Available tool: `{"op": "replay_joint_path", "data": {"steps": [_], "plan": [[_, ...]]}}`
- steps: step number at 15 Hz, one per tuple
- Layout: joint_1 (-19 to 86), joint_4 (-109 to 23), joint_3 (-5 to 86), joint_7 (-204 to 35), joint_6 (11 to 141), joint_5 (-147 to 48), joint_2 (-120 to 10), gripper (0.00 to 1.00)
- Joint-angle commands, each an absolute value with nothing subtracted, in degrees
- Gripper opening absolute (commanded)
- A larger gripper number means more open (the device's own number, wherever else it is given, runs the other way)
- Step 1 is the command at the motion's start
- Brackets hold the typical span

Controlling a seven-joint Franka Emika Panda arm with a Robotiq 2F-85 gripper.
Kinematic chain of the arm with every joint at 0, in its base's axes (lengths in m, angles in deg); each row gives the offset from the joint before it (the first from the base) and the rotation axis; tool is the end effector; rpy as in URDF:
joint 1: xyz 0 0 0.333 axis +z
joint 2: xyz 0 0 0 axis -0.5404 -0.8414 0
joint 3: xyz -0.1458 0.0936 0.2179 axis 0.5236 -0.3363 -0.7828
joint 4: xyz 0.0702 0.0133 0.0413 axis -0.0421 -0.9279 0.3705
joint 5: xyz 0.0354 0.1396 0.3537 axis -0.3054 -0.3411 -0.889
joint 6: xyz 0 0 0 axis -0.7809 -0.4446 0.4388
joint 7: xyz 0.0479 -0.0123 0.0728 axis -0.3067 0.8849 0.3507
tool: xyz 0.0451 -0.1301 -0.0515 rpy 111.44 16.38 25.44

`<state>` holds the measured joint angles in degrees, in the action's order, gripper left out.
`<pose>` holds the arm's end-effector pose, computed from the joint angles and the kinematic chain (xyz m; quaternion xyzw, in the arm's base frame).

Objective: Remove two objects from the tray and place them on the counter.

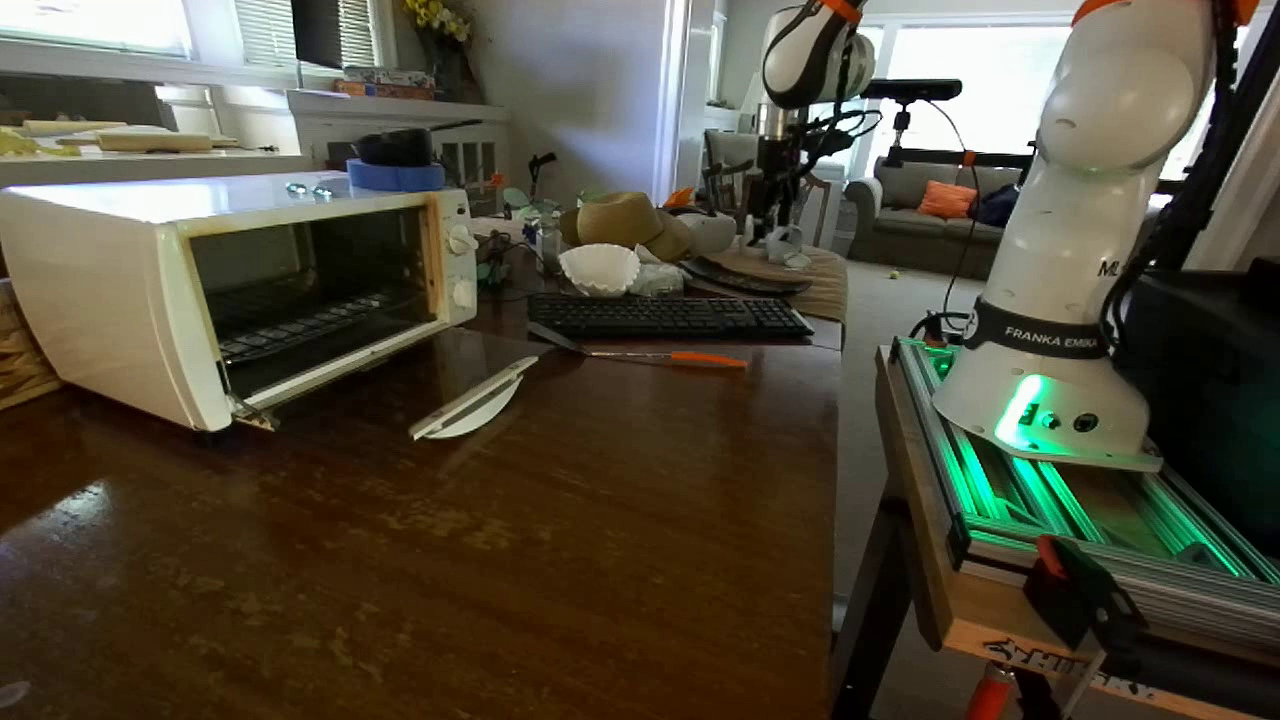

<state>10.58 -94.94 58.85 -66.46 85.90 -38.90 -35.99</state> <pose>0.3277 -0.3234 0.2285 0.9821 -0.1763 -0.0103 0.0661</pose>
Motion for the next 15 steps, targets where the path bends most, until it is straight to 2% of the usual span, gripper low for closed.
{"op": "replay_joint_path", "data": {"steps": [1,6,10,15], "plan": [[10.5,-97.7,57.1,-73.7,79.3,-32.6,-26.4,1.0],[9.9,-100.4,52.0,-81.1,75.3,-27.8,-15.4,1.0],[11.1,-101.6,49.7,-78.3,67.7,-30.0,-8.4,1.0],[11.2,-100.5,49.8,-77.3,66.4,-29.8,-8.3,1.0]]}}
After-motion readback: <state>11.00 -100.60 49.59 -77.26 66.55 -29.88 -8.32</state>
